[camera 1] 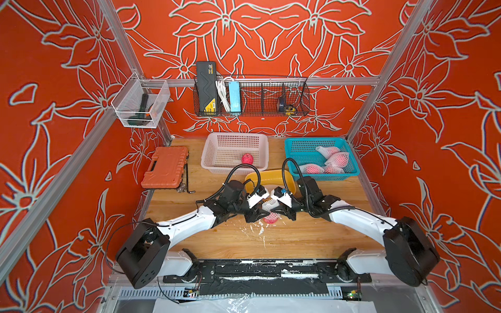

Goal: Remove foam nets from apples
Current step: Remove the foam net from the apple.

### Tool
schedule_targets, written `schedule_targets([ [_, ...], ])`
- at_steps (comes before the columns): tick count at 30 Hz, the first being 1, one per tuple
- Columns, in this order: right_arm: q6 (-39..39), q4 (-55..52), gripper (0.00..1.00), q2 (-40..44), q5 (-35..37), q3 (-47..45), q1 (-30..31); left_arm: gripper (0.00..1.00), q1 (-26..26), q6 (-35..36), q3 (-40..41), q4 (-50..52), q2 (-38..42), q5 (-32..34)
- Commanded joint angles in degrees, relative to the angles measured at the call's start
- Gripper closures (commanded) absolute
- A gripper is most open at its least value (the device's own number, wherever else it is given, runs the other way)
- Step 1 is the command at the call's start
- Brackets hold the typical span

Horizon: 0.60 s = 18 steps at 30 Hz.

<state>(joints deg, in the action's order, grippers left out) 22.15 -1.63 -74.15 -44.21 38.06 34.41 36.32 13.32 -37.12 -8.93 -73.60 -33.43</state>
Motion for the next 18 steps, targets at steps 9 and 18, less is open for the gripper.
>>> schedule_targets([
  [9, -5.39, -15.57, 0.83, 10.00, 19.12, 9.65, -0.65, 0.19, -6.04, -11.23, -3.08, -2.19, 10.11, 11.93],
  [18, 6.47, -23.68, 0.82, 0.96, 40.58, 20.91, -1.72, 0.05, -7.05, -6.44, -0.85, 2.45, 10.13, 17.51],
])
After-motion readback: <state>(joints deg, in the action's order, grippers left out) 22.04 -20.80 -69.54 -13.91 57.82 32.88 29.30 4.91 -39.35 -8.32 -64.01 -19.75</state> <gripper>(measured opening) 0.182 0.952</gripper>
